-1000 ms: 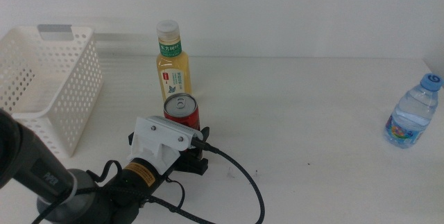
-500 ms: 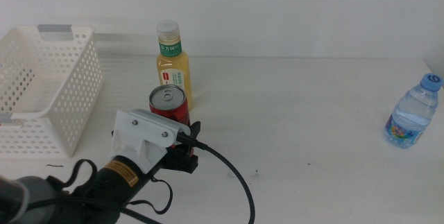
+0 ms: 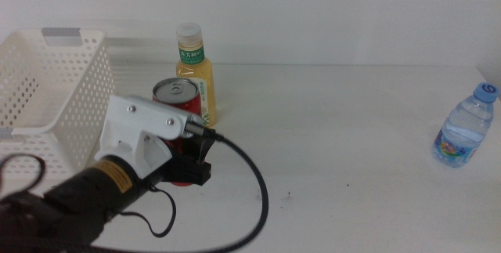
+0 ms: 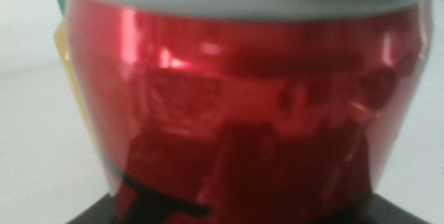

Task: Use arms to grab the bottles and put them into the dustbin to the left of the table.

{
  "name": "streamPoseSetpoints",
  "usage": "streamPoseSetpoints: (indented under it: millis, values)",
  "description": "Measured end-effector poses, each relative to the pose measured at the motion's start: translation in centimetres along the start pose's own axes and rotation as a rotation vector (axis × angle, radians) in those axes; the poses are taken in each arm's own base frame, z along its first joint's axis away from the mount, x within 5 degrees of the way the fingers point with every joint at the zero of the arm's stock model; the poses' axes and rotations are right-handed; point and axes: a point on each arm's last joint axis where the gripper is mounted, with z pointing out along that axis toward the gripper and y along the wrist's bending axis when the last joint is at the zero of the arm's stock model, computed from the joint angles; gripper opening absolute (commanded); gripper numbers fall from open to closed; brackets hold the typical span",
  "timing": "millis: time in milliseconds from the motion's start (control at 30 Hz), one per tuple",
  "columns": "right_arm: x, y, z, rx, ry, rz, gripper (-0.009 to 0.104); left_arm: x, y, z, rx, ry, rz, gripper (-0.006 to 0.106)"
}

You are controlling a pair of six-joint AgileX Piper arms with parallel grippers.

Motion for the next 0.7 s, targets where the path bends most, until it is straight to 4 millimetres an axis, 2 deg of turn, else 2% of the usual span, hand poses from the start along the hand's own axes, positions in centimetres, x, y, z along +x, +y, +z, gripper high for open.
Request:
streamPoseSetpoints:
  millis: [233, 400, 700]
  values:
    - [0.0, 0.0, 0.0, 0.0, 0.0, 0.0, 0.083, -2.8, -0.4, -0.3, 0.004, 0.122, -0.004, 0.014]
    - [0.0, 0.0, 0.0, 0.0, 0.0, 0.0, 0.083, -4.2, -0.6, -0.2, -0.001, 0.281, -0.007, 0.014]
    - [0.0, 0.0, 0.0, 0.0, 0.0, 0.0, 0.083, -7.7, 1.1, -0.4, -0.056, 0.436, 0.003, 0.014]
